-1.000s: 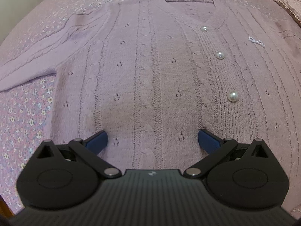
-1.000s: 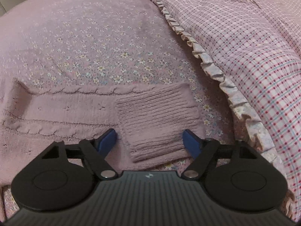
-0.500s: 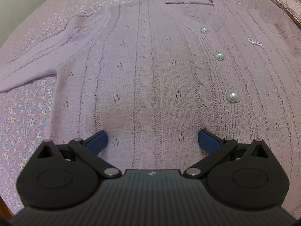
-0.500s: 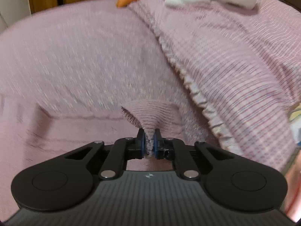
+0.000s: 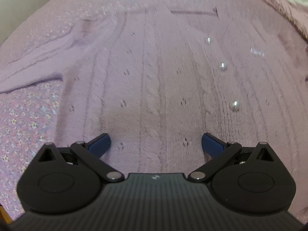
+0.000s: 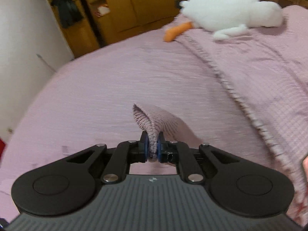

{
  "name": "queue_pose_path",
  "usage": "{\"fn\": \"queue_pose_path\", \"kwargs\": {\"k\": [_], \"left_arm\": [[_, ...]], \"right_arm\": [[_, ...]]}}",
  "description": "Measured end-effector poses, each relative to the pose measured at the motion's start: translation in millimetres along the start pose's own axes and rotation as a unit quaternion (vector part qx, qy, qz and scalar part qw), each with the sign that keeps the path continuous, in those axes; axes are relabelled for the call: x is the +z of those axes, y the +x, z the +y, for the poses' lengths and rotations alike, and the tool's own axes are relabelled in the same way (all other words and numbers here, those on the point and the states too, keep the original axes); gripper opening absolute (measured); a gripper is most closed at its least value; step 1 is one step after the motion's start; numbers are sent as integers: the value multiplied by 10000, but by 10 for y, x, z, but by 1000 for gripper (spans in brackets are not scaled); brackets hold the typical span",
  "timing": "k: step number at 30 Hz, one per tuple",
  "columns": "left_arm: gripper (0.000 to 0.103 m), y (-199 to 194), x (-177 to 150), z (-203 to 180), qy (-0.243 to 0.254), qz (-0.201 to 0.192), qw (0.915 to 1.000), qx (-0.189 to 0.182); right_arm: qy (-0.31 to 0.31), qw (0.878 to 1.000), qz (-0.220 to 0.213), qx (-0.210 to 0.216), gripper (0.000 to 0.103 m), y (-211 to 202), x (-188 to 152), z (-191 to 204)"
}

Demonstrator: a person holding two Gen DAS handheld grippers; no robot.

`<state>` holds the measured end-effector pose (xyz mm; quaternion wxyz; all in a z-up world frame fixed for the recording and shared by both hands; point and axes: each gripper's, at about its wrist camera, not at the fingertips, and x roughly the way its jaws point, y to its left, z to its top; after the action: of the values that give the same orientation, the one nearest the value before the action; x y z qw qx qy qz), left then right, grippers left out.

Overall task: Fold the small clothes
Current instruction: 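Lift the sleeve with the right tool and lay it across the cardigan body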

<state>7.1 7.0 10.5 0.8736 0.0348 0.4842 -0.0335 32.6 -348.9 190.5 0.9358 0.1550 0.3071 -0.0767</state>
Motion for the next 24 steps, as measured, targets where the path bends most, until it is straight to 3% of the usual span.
{"fn": "queue_pose_path", "kwargs": {"k": [10, 16, 24], "left_arm": [[103, -370, 61, 500, -338, -563, 9974, 293], [103, -461, 30, 713, -437, -693, 9953, 511], [103, -406, -53, 851, -580, -653, 9949, 512]], "right_arm": [[-21, 9906, 240, 1350, 10, 67, -34, 1385], [-205, 9823, 570, 1775, 10, 419, -268, 2192], [-126, 9685, 1347, 2089, 10, 1224, -893, 2858]]}}
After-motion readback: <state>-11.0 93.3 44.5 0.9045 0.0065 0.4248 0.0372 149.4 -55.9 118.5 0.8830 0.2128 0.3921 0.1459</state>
